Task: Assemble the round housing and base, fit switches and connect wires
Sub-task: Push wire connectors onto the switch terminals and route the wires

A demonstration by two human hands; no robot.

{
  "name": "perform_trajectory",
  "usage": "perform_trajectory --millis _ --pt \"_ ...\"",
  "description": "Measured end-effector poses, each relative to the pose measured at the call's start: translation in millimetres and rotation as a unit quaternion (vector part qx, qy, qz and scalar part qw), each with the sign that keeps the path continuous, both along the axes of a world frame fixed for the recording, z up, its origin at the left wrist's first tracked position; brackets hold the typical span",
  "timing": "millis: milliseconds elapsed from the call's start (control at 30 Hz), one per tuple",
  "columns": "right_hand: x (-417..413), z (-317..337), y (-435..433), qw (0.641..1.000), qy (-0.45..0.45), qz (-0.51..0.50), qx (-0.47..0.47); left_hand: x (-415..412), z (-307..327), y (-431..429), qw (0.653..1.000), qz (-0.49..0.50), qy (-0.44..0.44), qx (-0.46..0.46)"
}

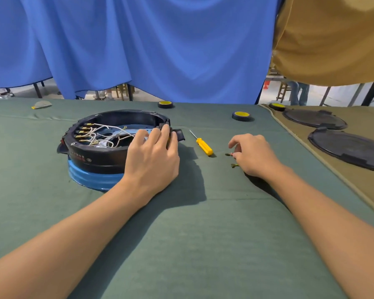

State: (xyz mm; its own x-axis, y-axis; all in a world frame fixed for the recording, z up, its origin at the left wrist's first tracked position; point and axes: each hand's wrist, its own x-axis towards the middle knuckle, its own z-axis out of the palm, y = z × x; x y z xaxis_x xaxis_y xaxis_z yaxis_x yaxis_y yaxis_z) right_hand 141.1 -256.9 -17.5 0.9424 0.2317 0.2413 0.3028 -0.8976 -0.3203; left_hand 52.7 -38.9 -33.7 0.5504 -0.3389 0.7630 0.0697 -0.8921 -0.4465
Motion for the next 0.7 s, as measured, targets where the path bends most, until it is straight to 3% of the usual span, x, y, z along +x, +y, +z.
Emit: perform_trajectory --millis 100,233,367,433,533,700 --pt "-5.0 4.5 3.7 0.999 -0.034 0.019 0.034 -3.8 1.2 -0.7 0.999 -0.033 -0.027 -0.023" --pt "-26.4 27.2 19.6 0.97 -0.066 0.097 0.211 -7.8 6.4 -6.4 0.982 -0.136 -0.085 -0.095" --pt "-52.0 45.5 38.0 0.879 0.043 0.19 0.435 -11.4 10.8 -11.4 0.953 -0.201 -0.094 -0.204" --pt "-58.5 47.9 44.9 0.833 0.105 0.213 0.501 -13.9 13.8 -13.0 0.936 -0.217 -0.081 -0.264" --pt "-62.6 46.3 52.0 0.799 0.159 0.226 0.535 -18.3 17.1 -13.5 0.916 -0.229 -0.069 -0.322" --pt "-66.7 40.7 60.1 0.788 0.182 0.24 0.537 -23.3 21.0 -15.5 0.889 -0.23 -0.068 -0.39"
